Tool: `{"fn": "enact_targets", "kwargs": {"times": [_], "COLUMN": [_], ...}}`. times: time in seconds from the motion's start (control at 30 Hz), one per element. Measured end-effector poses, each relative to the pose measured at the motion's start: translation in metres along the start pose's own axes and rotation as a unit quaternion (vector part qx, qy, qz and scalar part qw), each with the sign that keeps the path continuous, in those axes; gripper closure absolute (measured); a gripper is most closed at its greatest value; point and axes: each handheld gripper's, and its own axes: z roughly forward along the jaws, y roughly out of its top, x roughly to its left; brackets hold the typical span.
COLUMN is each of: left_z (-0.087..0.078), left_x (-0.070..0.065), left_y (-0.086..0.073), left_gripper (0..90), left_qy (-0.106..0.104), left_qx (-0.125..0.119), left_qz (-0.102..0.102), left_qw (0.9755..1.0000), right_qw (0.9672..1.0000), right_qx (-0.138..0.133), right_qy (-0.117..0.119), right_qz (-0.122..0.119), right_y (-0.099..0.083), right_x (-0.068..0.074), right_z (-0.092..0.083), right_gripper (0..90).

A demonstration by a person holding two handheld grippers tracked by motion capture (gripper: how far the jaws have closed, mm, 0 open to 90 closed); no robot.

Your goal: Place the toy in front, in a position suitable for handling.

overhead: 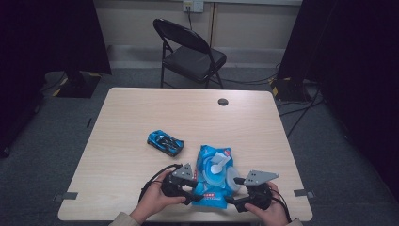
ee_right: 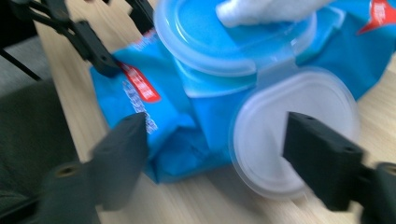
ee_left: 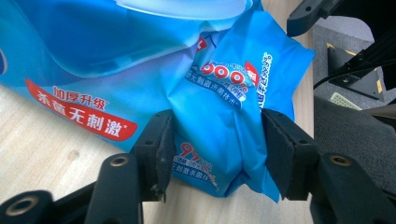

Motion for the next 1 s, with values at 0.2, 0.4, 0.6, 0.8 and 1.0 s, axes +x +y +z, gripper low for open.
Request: {"fn": "enact_targets", "kwargs": {"times": [0.2, 0.4, 0.6, 0.8, 1.0], "left_z": [0.004, 0.008, 0.015, 0.025, 0.035], "left_x": [0.001, 0.003, 0.008, 0.014, 0.021], "left_y": [0.005, 0.008, 0.016, 0.026, 0.037], "left_gripper": [49.0, 49.7, 50.1, 50.1, 50.4], "left_qy": [0.002, -0.001, 0.0, 0.002, 0.005], "left_qx": [-0.003, -0.004, -0.005, -0.009, -0.006], "left_qz": [-0.001, 0.001, 0.001, 0.002, 0.0], "left_qw": [1.0, 1.0, 1.0, 1.0, 1.0], "right_qw": [0.9999, 0.9999, 0.9994, 0.9983, 0.9969], "right_qx": [0.005, 0.003, 0.004, 0.006, 0.0], "right_qy": [-0.006, -0.015, -0.034, -0.058, -0.074], "right_qz": [-0.01, -0.001, 0.007, 0.011, 0.027], "right_y": [0.001, 0.0, 0.001, 0.004, 0.005], "right_x": [0.001, -0.002, -0.009, -0.021, -0.039], "right_z": [0.003, 0.003, 0.002, 0.002, 0.002], "right_gripper": [32.1, 35.5, 38.0, 38.8, 37.5]}}
